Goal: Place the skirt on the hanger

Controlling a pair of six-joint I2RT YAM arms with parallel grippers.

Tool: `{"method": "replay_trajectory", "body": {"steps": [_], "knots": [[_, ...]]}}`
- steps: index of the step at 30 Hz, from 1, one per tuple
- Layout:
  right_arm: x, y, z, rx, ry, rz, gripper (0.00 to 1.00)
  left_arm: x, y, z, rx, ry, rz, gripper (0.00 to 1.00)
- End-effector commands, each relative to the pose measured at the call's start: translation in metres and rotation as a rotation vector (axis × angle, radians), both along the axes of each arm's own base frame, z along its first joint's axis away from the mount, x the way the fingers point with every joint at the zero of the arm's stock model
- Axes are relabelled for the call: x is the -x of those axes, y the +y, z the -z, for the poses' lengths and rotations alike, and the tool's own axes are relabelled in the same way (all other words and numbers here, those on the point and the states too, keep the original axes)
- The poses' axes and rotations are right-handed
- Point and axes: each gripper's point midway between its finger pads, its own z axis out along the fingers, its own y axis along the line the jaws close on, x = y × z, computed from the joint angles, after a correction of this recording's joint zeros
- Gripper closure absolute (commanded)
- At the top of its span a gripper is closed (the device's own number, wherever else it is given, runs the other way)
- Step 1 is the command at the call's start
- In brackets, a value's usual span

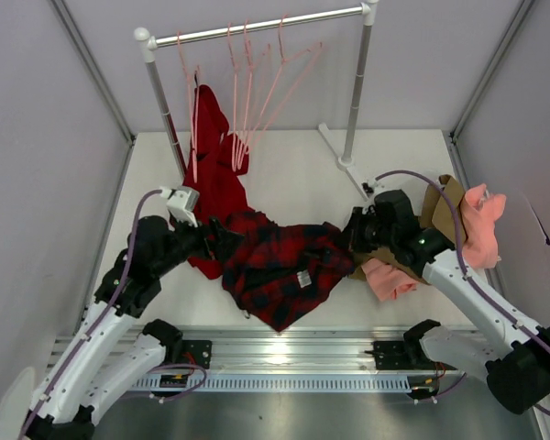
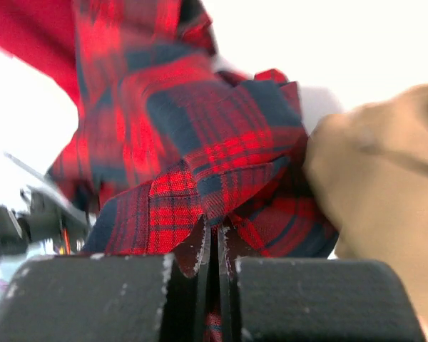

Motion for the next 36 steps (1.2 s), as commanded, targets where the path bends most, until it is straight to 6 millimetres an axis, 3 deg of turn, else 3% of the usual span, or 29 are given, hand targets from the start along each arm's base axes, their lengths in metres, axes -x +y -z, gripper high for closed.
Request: {"method": "replay_trajectory", "body": {"steps": [1, 7, 13, 16, 17, 20, 26, 31, 32, 36], "knots": [[-0.018, -0.015, -0.016, -0.050, -0.055, 0.027, 1.00, 0.007, -0.012, 0.033, -0.009, 0.106, -0.012, 0.01], [-0.025, -0.021, -0.005, -0.045, -0.064, 0.015, 1.00, 0.011, -0.018, 0.084, -0.134, 0.290, -0.100, 0.03], [-0.028, -0.022, 0.009, -0.075, -0.018, -0.004, 1.00, 0.014, -0.068, 0.094, -0.201, 0.253, 0.014, 0.04], [-0.029, -0.023, 0.004, -0.095, -0.036, -0.019, 1.00, 0.010, -0.080, 0.104, -0.253, 0.262, 0.029, 0.05], [-0.031, -0.024, 0.003, -0.099, -0.039, -0.017, 1.00, 0.006, -0.083, 0.115, -0.289, 0.288, 0.025, 0.07], [-0.031, -0.026, 0.000, -0.116, -0.035, -0.032, 1.00, 0.001, -0.081, 0.134, -0.344, 0.310, 0.002, 0.08], [-0.029, -0.026, -0.003, -0.149, -0.029, -0.050, 1.00, -0.013, -0.071, 0.150, -0.409, 0.297, -0.081, 0.13], [-0.031, -0.024, -0.004, -0.163, -0.035, -0.048, 1.00, -0.018, -0.078, 0.160, -0.409, 0.303, -0.084, 0.47], [-0.032, -0.024, -0.004, -0.163, -0.037, -0.044, 1.00, -0.020, -0.076, 0.159, -0.413, 0.303, -0.094, 0.60], [-0.032, -0.019, -0.007, -0.192, -0.036, -0.050, 1.00, -0.031, -0.064, 0.144, -0.417, 0.295, -0.150, 0.91]]}}
